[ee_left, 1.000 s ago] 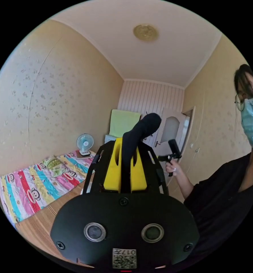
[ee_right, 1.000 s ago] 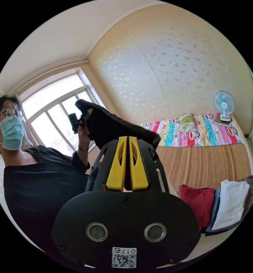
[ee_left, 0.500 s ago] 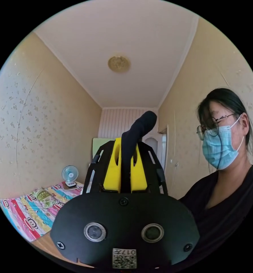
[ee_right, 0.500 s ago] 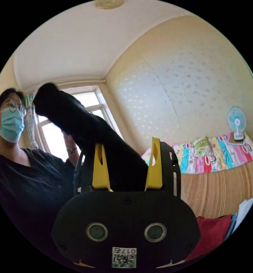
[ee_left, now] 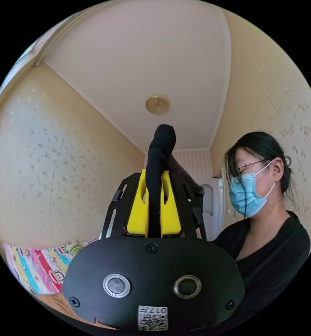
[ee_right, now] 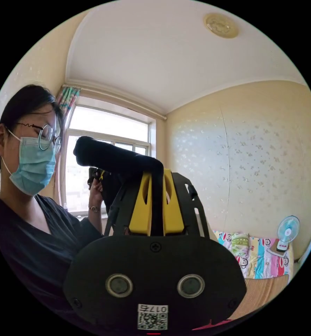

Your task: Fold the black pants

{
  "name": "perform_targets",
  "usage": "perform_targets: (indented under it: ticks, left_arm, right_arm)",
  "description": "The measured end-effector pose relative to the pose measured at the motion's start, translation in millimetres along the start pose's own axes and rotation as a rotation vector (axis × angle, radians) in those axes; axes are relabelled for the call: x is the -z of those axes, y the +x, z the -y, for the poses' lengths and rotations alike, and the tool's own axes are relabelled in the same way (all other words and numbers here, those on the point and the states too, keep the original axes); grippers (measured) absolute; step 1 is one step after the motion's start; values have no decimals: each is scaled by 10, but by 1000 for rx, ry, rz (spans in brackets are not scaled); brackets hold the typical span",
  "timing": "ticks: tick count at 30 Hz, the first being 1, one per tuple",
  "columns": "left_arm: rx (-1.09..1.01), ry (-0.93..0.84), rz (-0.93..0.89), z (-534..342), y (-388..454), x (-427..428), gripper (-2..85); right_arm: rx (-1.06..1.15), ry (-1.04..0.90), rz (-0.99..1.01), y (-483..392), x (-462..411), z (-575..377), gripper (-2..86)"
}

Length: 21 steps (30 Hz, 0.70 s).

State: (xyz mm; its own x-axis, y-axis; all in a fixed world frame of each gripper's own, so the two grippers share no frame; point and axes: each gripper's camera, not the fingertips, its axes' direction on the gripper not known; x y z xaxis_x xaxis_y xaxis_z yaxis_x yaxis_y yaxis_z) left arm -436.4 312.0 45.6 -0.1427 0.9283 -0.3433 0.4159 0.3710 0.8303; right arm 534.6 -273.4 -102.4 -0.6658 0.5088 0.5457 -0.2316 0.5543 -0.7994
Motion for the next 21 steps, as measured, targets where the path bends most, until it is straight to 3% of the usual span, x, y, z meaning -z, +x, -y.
perform_targets:
  ticks: [4,6,10,12,16,21]
  left_arm:
    - [55,-12,285,-52,-502,-373,42]
    - [90,-102,425,110,-1086,-834,44]
    - [285,-425,647,349,-3321,-2079,66]
    - [430,-536,715,157,-4057,-2223,73]
    - [627,-718,777,-963,-4768,-1961,75]
    - [973,-1034,803,-2970,-4717,-1394,79]
  right_arm:
    - [-119,-118,-80,862,-577,-16,45]
    - [-198,-235,-171,1845,-1323,122,55]
    - [-301,-397,-327,3700,-2767,158,83]
    - [-421,-625,-373,4656,-3367,-208,83]
    - [-546,-812,-345,5263,-3506,-1274,69]
    - [-706,-1299,-259,5568,-3228,-3600,52]
